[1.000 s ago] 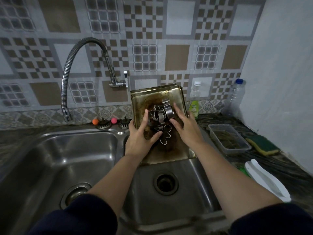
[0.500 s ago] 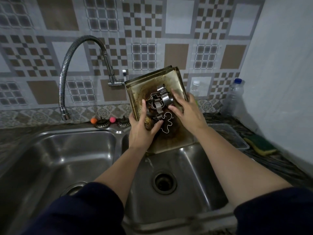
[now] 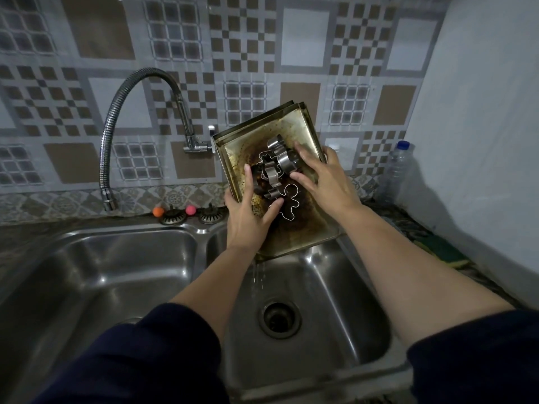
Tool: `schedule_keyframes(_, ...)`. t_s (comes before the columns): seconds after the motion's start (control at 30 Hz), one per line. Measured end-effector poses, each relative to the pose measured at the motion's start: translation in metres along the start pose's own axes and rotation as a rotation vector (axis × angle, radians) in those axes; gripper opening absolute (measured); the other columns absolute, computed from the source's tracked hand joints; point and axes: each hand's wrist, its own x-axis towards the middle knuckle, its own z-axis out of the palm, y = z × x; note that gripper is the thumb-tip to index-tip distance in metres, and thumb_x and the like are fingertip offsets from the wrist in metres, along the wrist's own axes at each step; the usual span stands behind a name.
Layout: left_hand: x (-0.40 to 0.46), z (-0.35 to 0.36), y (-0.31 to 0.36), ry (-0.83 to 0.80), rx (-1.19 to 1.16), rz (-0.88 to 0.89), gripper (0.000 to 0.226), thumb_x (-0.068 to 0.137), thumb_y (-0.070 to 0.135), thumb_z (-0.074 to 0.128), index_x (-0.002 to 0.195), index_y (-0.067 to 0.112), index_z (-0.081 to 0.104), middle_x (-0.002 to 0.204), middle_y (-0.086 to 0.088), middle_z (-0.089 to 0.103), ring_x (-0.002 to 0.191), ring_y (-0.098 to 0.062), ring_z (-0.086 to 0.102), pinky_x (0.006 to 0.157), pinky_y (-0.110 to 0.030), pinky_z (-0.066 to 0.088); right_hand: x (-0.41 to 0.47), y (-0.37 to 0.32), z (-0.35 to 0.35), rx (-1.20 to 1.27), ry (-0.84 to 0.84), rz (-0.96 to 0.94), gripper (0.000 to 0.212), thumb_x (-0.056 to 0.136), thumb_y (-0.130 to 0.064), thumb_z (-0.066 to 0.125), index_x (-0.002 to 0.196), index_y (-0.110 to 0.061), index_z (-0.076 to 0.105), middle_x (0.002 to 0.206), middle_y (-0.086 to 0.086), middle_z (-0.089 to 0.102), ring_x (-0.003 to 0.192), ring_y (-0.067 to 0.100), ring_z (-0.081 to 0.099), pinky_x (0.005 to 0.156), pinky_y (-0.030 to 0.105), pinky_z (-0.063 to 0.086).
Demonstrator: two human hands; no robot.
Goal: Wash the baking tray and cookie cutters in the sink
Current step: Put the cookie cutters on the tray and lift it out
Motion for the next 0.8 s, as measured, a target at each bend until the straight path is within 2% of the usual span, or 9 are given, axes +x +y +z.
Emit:
schedule_keyframes(0.13, 0.0, 0.001, 0.004, 0.017, -0.025, -0.02, 0.091, 0.081, 0.055, 0.063, 0.144, 0.057, -0.004, 0.155, -0.018, 0.006, 0.139, -0.04, 0.028, 0.11, -0.05, 0.029, 0.004, -0.002, -0.003, -0.016, 0.011, -0.029, 0.056, 0.09, -0.056, 0.047, 0.142, -0.055, 0.025, 0.156, 0.009, 0.017, 0.129, 0.032, 0.047, 0.097, 0.049, 0.048)
schedule_keyframes(0.27, 0.001, 0.0, 0.006, 0.021, -0.029, -0.035, 0.089, 0.083, 0.055, 0.062, 0.144, 0.057, -0.004, 0.156, -0.018, 0.003, 0.141, -0.04, 0.023, 0.111, -0.051, 0.026, 0.006, -0.004, -0.004, -0.032, 0.006, -0.043, 0.055, 0.089, -0.056, 0.047, 0.141, -0.053, 0.029, 0.155, 0.01, 0.019, 0.125, 0.031, 0.051, 0.094, 0.046, 0.051)
schedule_keyframes(0.43, 0.0, -0.001, 0.007, 0.023, -0.029, -0.029, 0.089, 0.083, 0.055, 0.062, 0.143, 0.059, -0.005, 0.156, -0.018, 0.003, 0.142, -0.039, 0.019, 0.11, -0.052, 0.026, 0.004, -0.008, -0.006, -0.052, 0.005, -0.036, 0.055, 0.089, -0.055, 0.048, 0.141, -0.052, 0.03, 0.156, 0.01, 0.018, 0.127, 0.032, 0.049, 0.095, 0.045, 0.051)
schedule_keyframes(0.6, -0.003, -0.001, 0.009, 0.024, -0.056, -0.052, 0.09, 0.083, 0.055, 0.062, 0.142, 0.06, -0.006, 0.155, -0.019, 0.005, 0.141, -0.04, 0.02, 0.111, -0.052, 0.025, 0.003, -0.012, -0.011, -0.098, -0.005, -0.04, 0.056, 0.09, -0.055, 0.047, 0.142, -0.052, 0.028, 0.156, 0.01, 0.017, 0.125, 0.032, 0.05, 0.088, 0.041, 0.052)
schedule_keyframes(0.8, -0.005, -0.002, 0.01, 0.028, -0.082, -0.054, 0.089, 0.083, 0.055, 0.061, 0.141, 0.06, -0.006, 0.155, -0.018, 0.006, 0.142, -0.039, 0.019, 0.111, -0.052, 0.024, 0.002, -0.016, -0.015, -0.116, -0.005, -0.054, 0.056, 0.089, -0.054, 0.047, 0.143, -0.05, 0.029, 0.157, 0.01, 0.016, 0.127, 0.032, 0.049, 0.09, 0.041, 0.052)
